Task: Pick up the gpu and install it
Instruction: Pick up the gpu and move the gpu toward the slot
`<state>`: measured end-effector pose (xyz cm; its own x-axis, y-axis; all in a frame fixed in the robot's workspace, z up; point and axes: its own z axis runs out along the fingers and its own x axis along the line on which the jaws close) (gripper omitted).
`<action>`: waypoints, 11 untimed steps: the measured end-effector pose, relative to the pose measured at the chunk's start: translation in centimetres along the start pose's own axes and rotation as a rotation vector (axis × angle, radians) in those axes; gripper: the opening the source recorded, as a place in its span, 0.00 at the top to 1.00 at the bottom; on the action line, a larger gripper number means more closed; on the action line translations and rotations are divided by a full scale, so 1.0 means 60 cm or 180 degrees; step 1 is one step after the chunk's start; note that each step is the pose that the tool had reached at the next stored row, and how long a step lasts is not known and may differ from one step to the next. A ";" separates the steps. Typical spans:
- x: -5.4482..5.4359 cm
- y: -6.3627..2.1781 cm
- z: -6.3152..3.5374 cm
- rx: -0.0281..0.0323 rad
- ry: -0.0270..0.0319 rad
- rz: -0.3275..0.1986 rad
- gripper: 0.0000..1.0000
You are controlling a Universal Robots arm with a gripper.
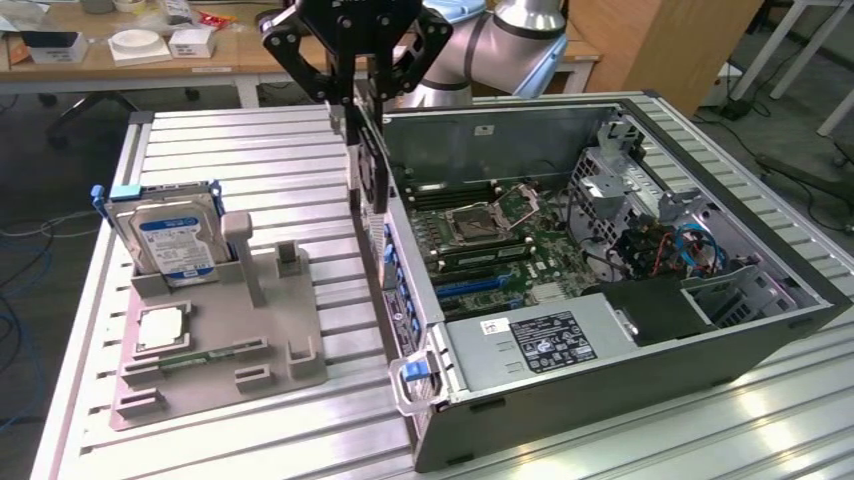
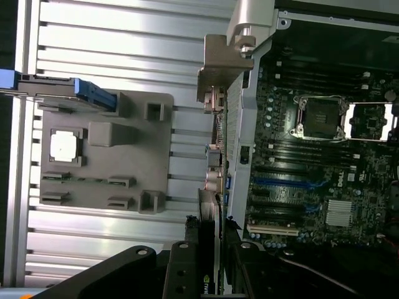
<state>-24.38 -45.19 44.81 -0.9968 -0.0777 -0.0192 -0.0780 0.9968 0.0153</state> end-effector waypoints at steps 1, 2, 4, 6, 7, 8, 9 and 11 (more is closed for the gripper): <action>-0.002 0.000 0.000 0.0000 0.0000 -0.0005 0.74; -0.003 0.000 0.000 0.0000 0.0000 -0.0010 0.74; -0.005 0.000 0.000 0.0000 0.0000 -0.0018 0.74; -0.007 -0.001 0.000 0.0000 0.0001 -0.0026 0.74; -0.008 -0.001 0.000 -0.0001 0.0001 -0.0030 0.74; -0.009 -0.001 0.000 -0.0001 0.0001 -0.0034 0.74; -0.010 -0.001 0.000 -0.0001 0.0001 -0.0038 0.74; -0.013 -0.001 0.000 -0.0001 0.0001 -0.0046 0.74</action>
<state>-23.62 -45.19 44.80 -0.9955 -0.0923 -0.0192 -0.0926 0.9956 0.0153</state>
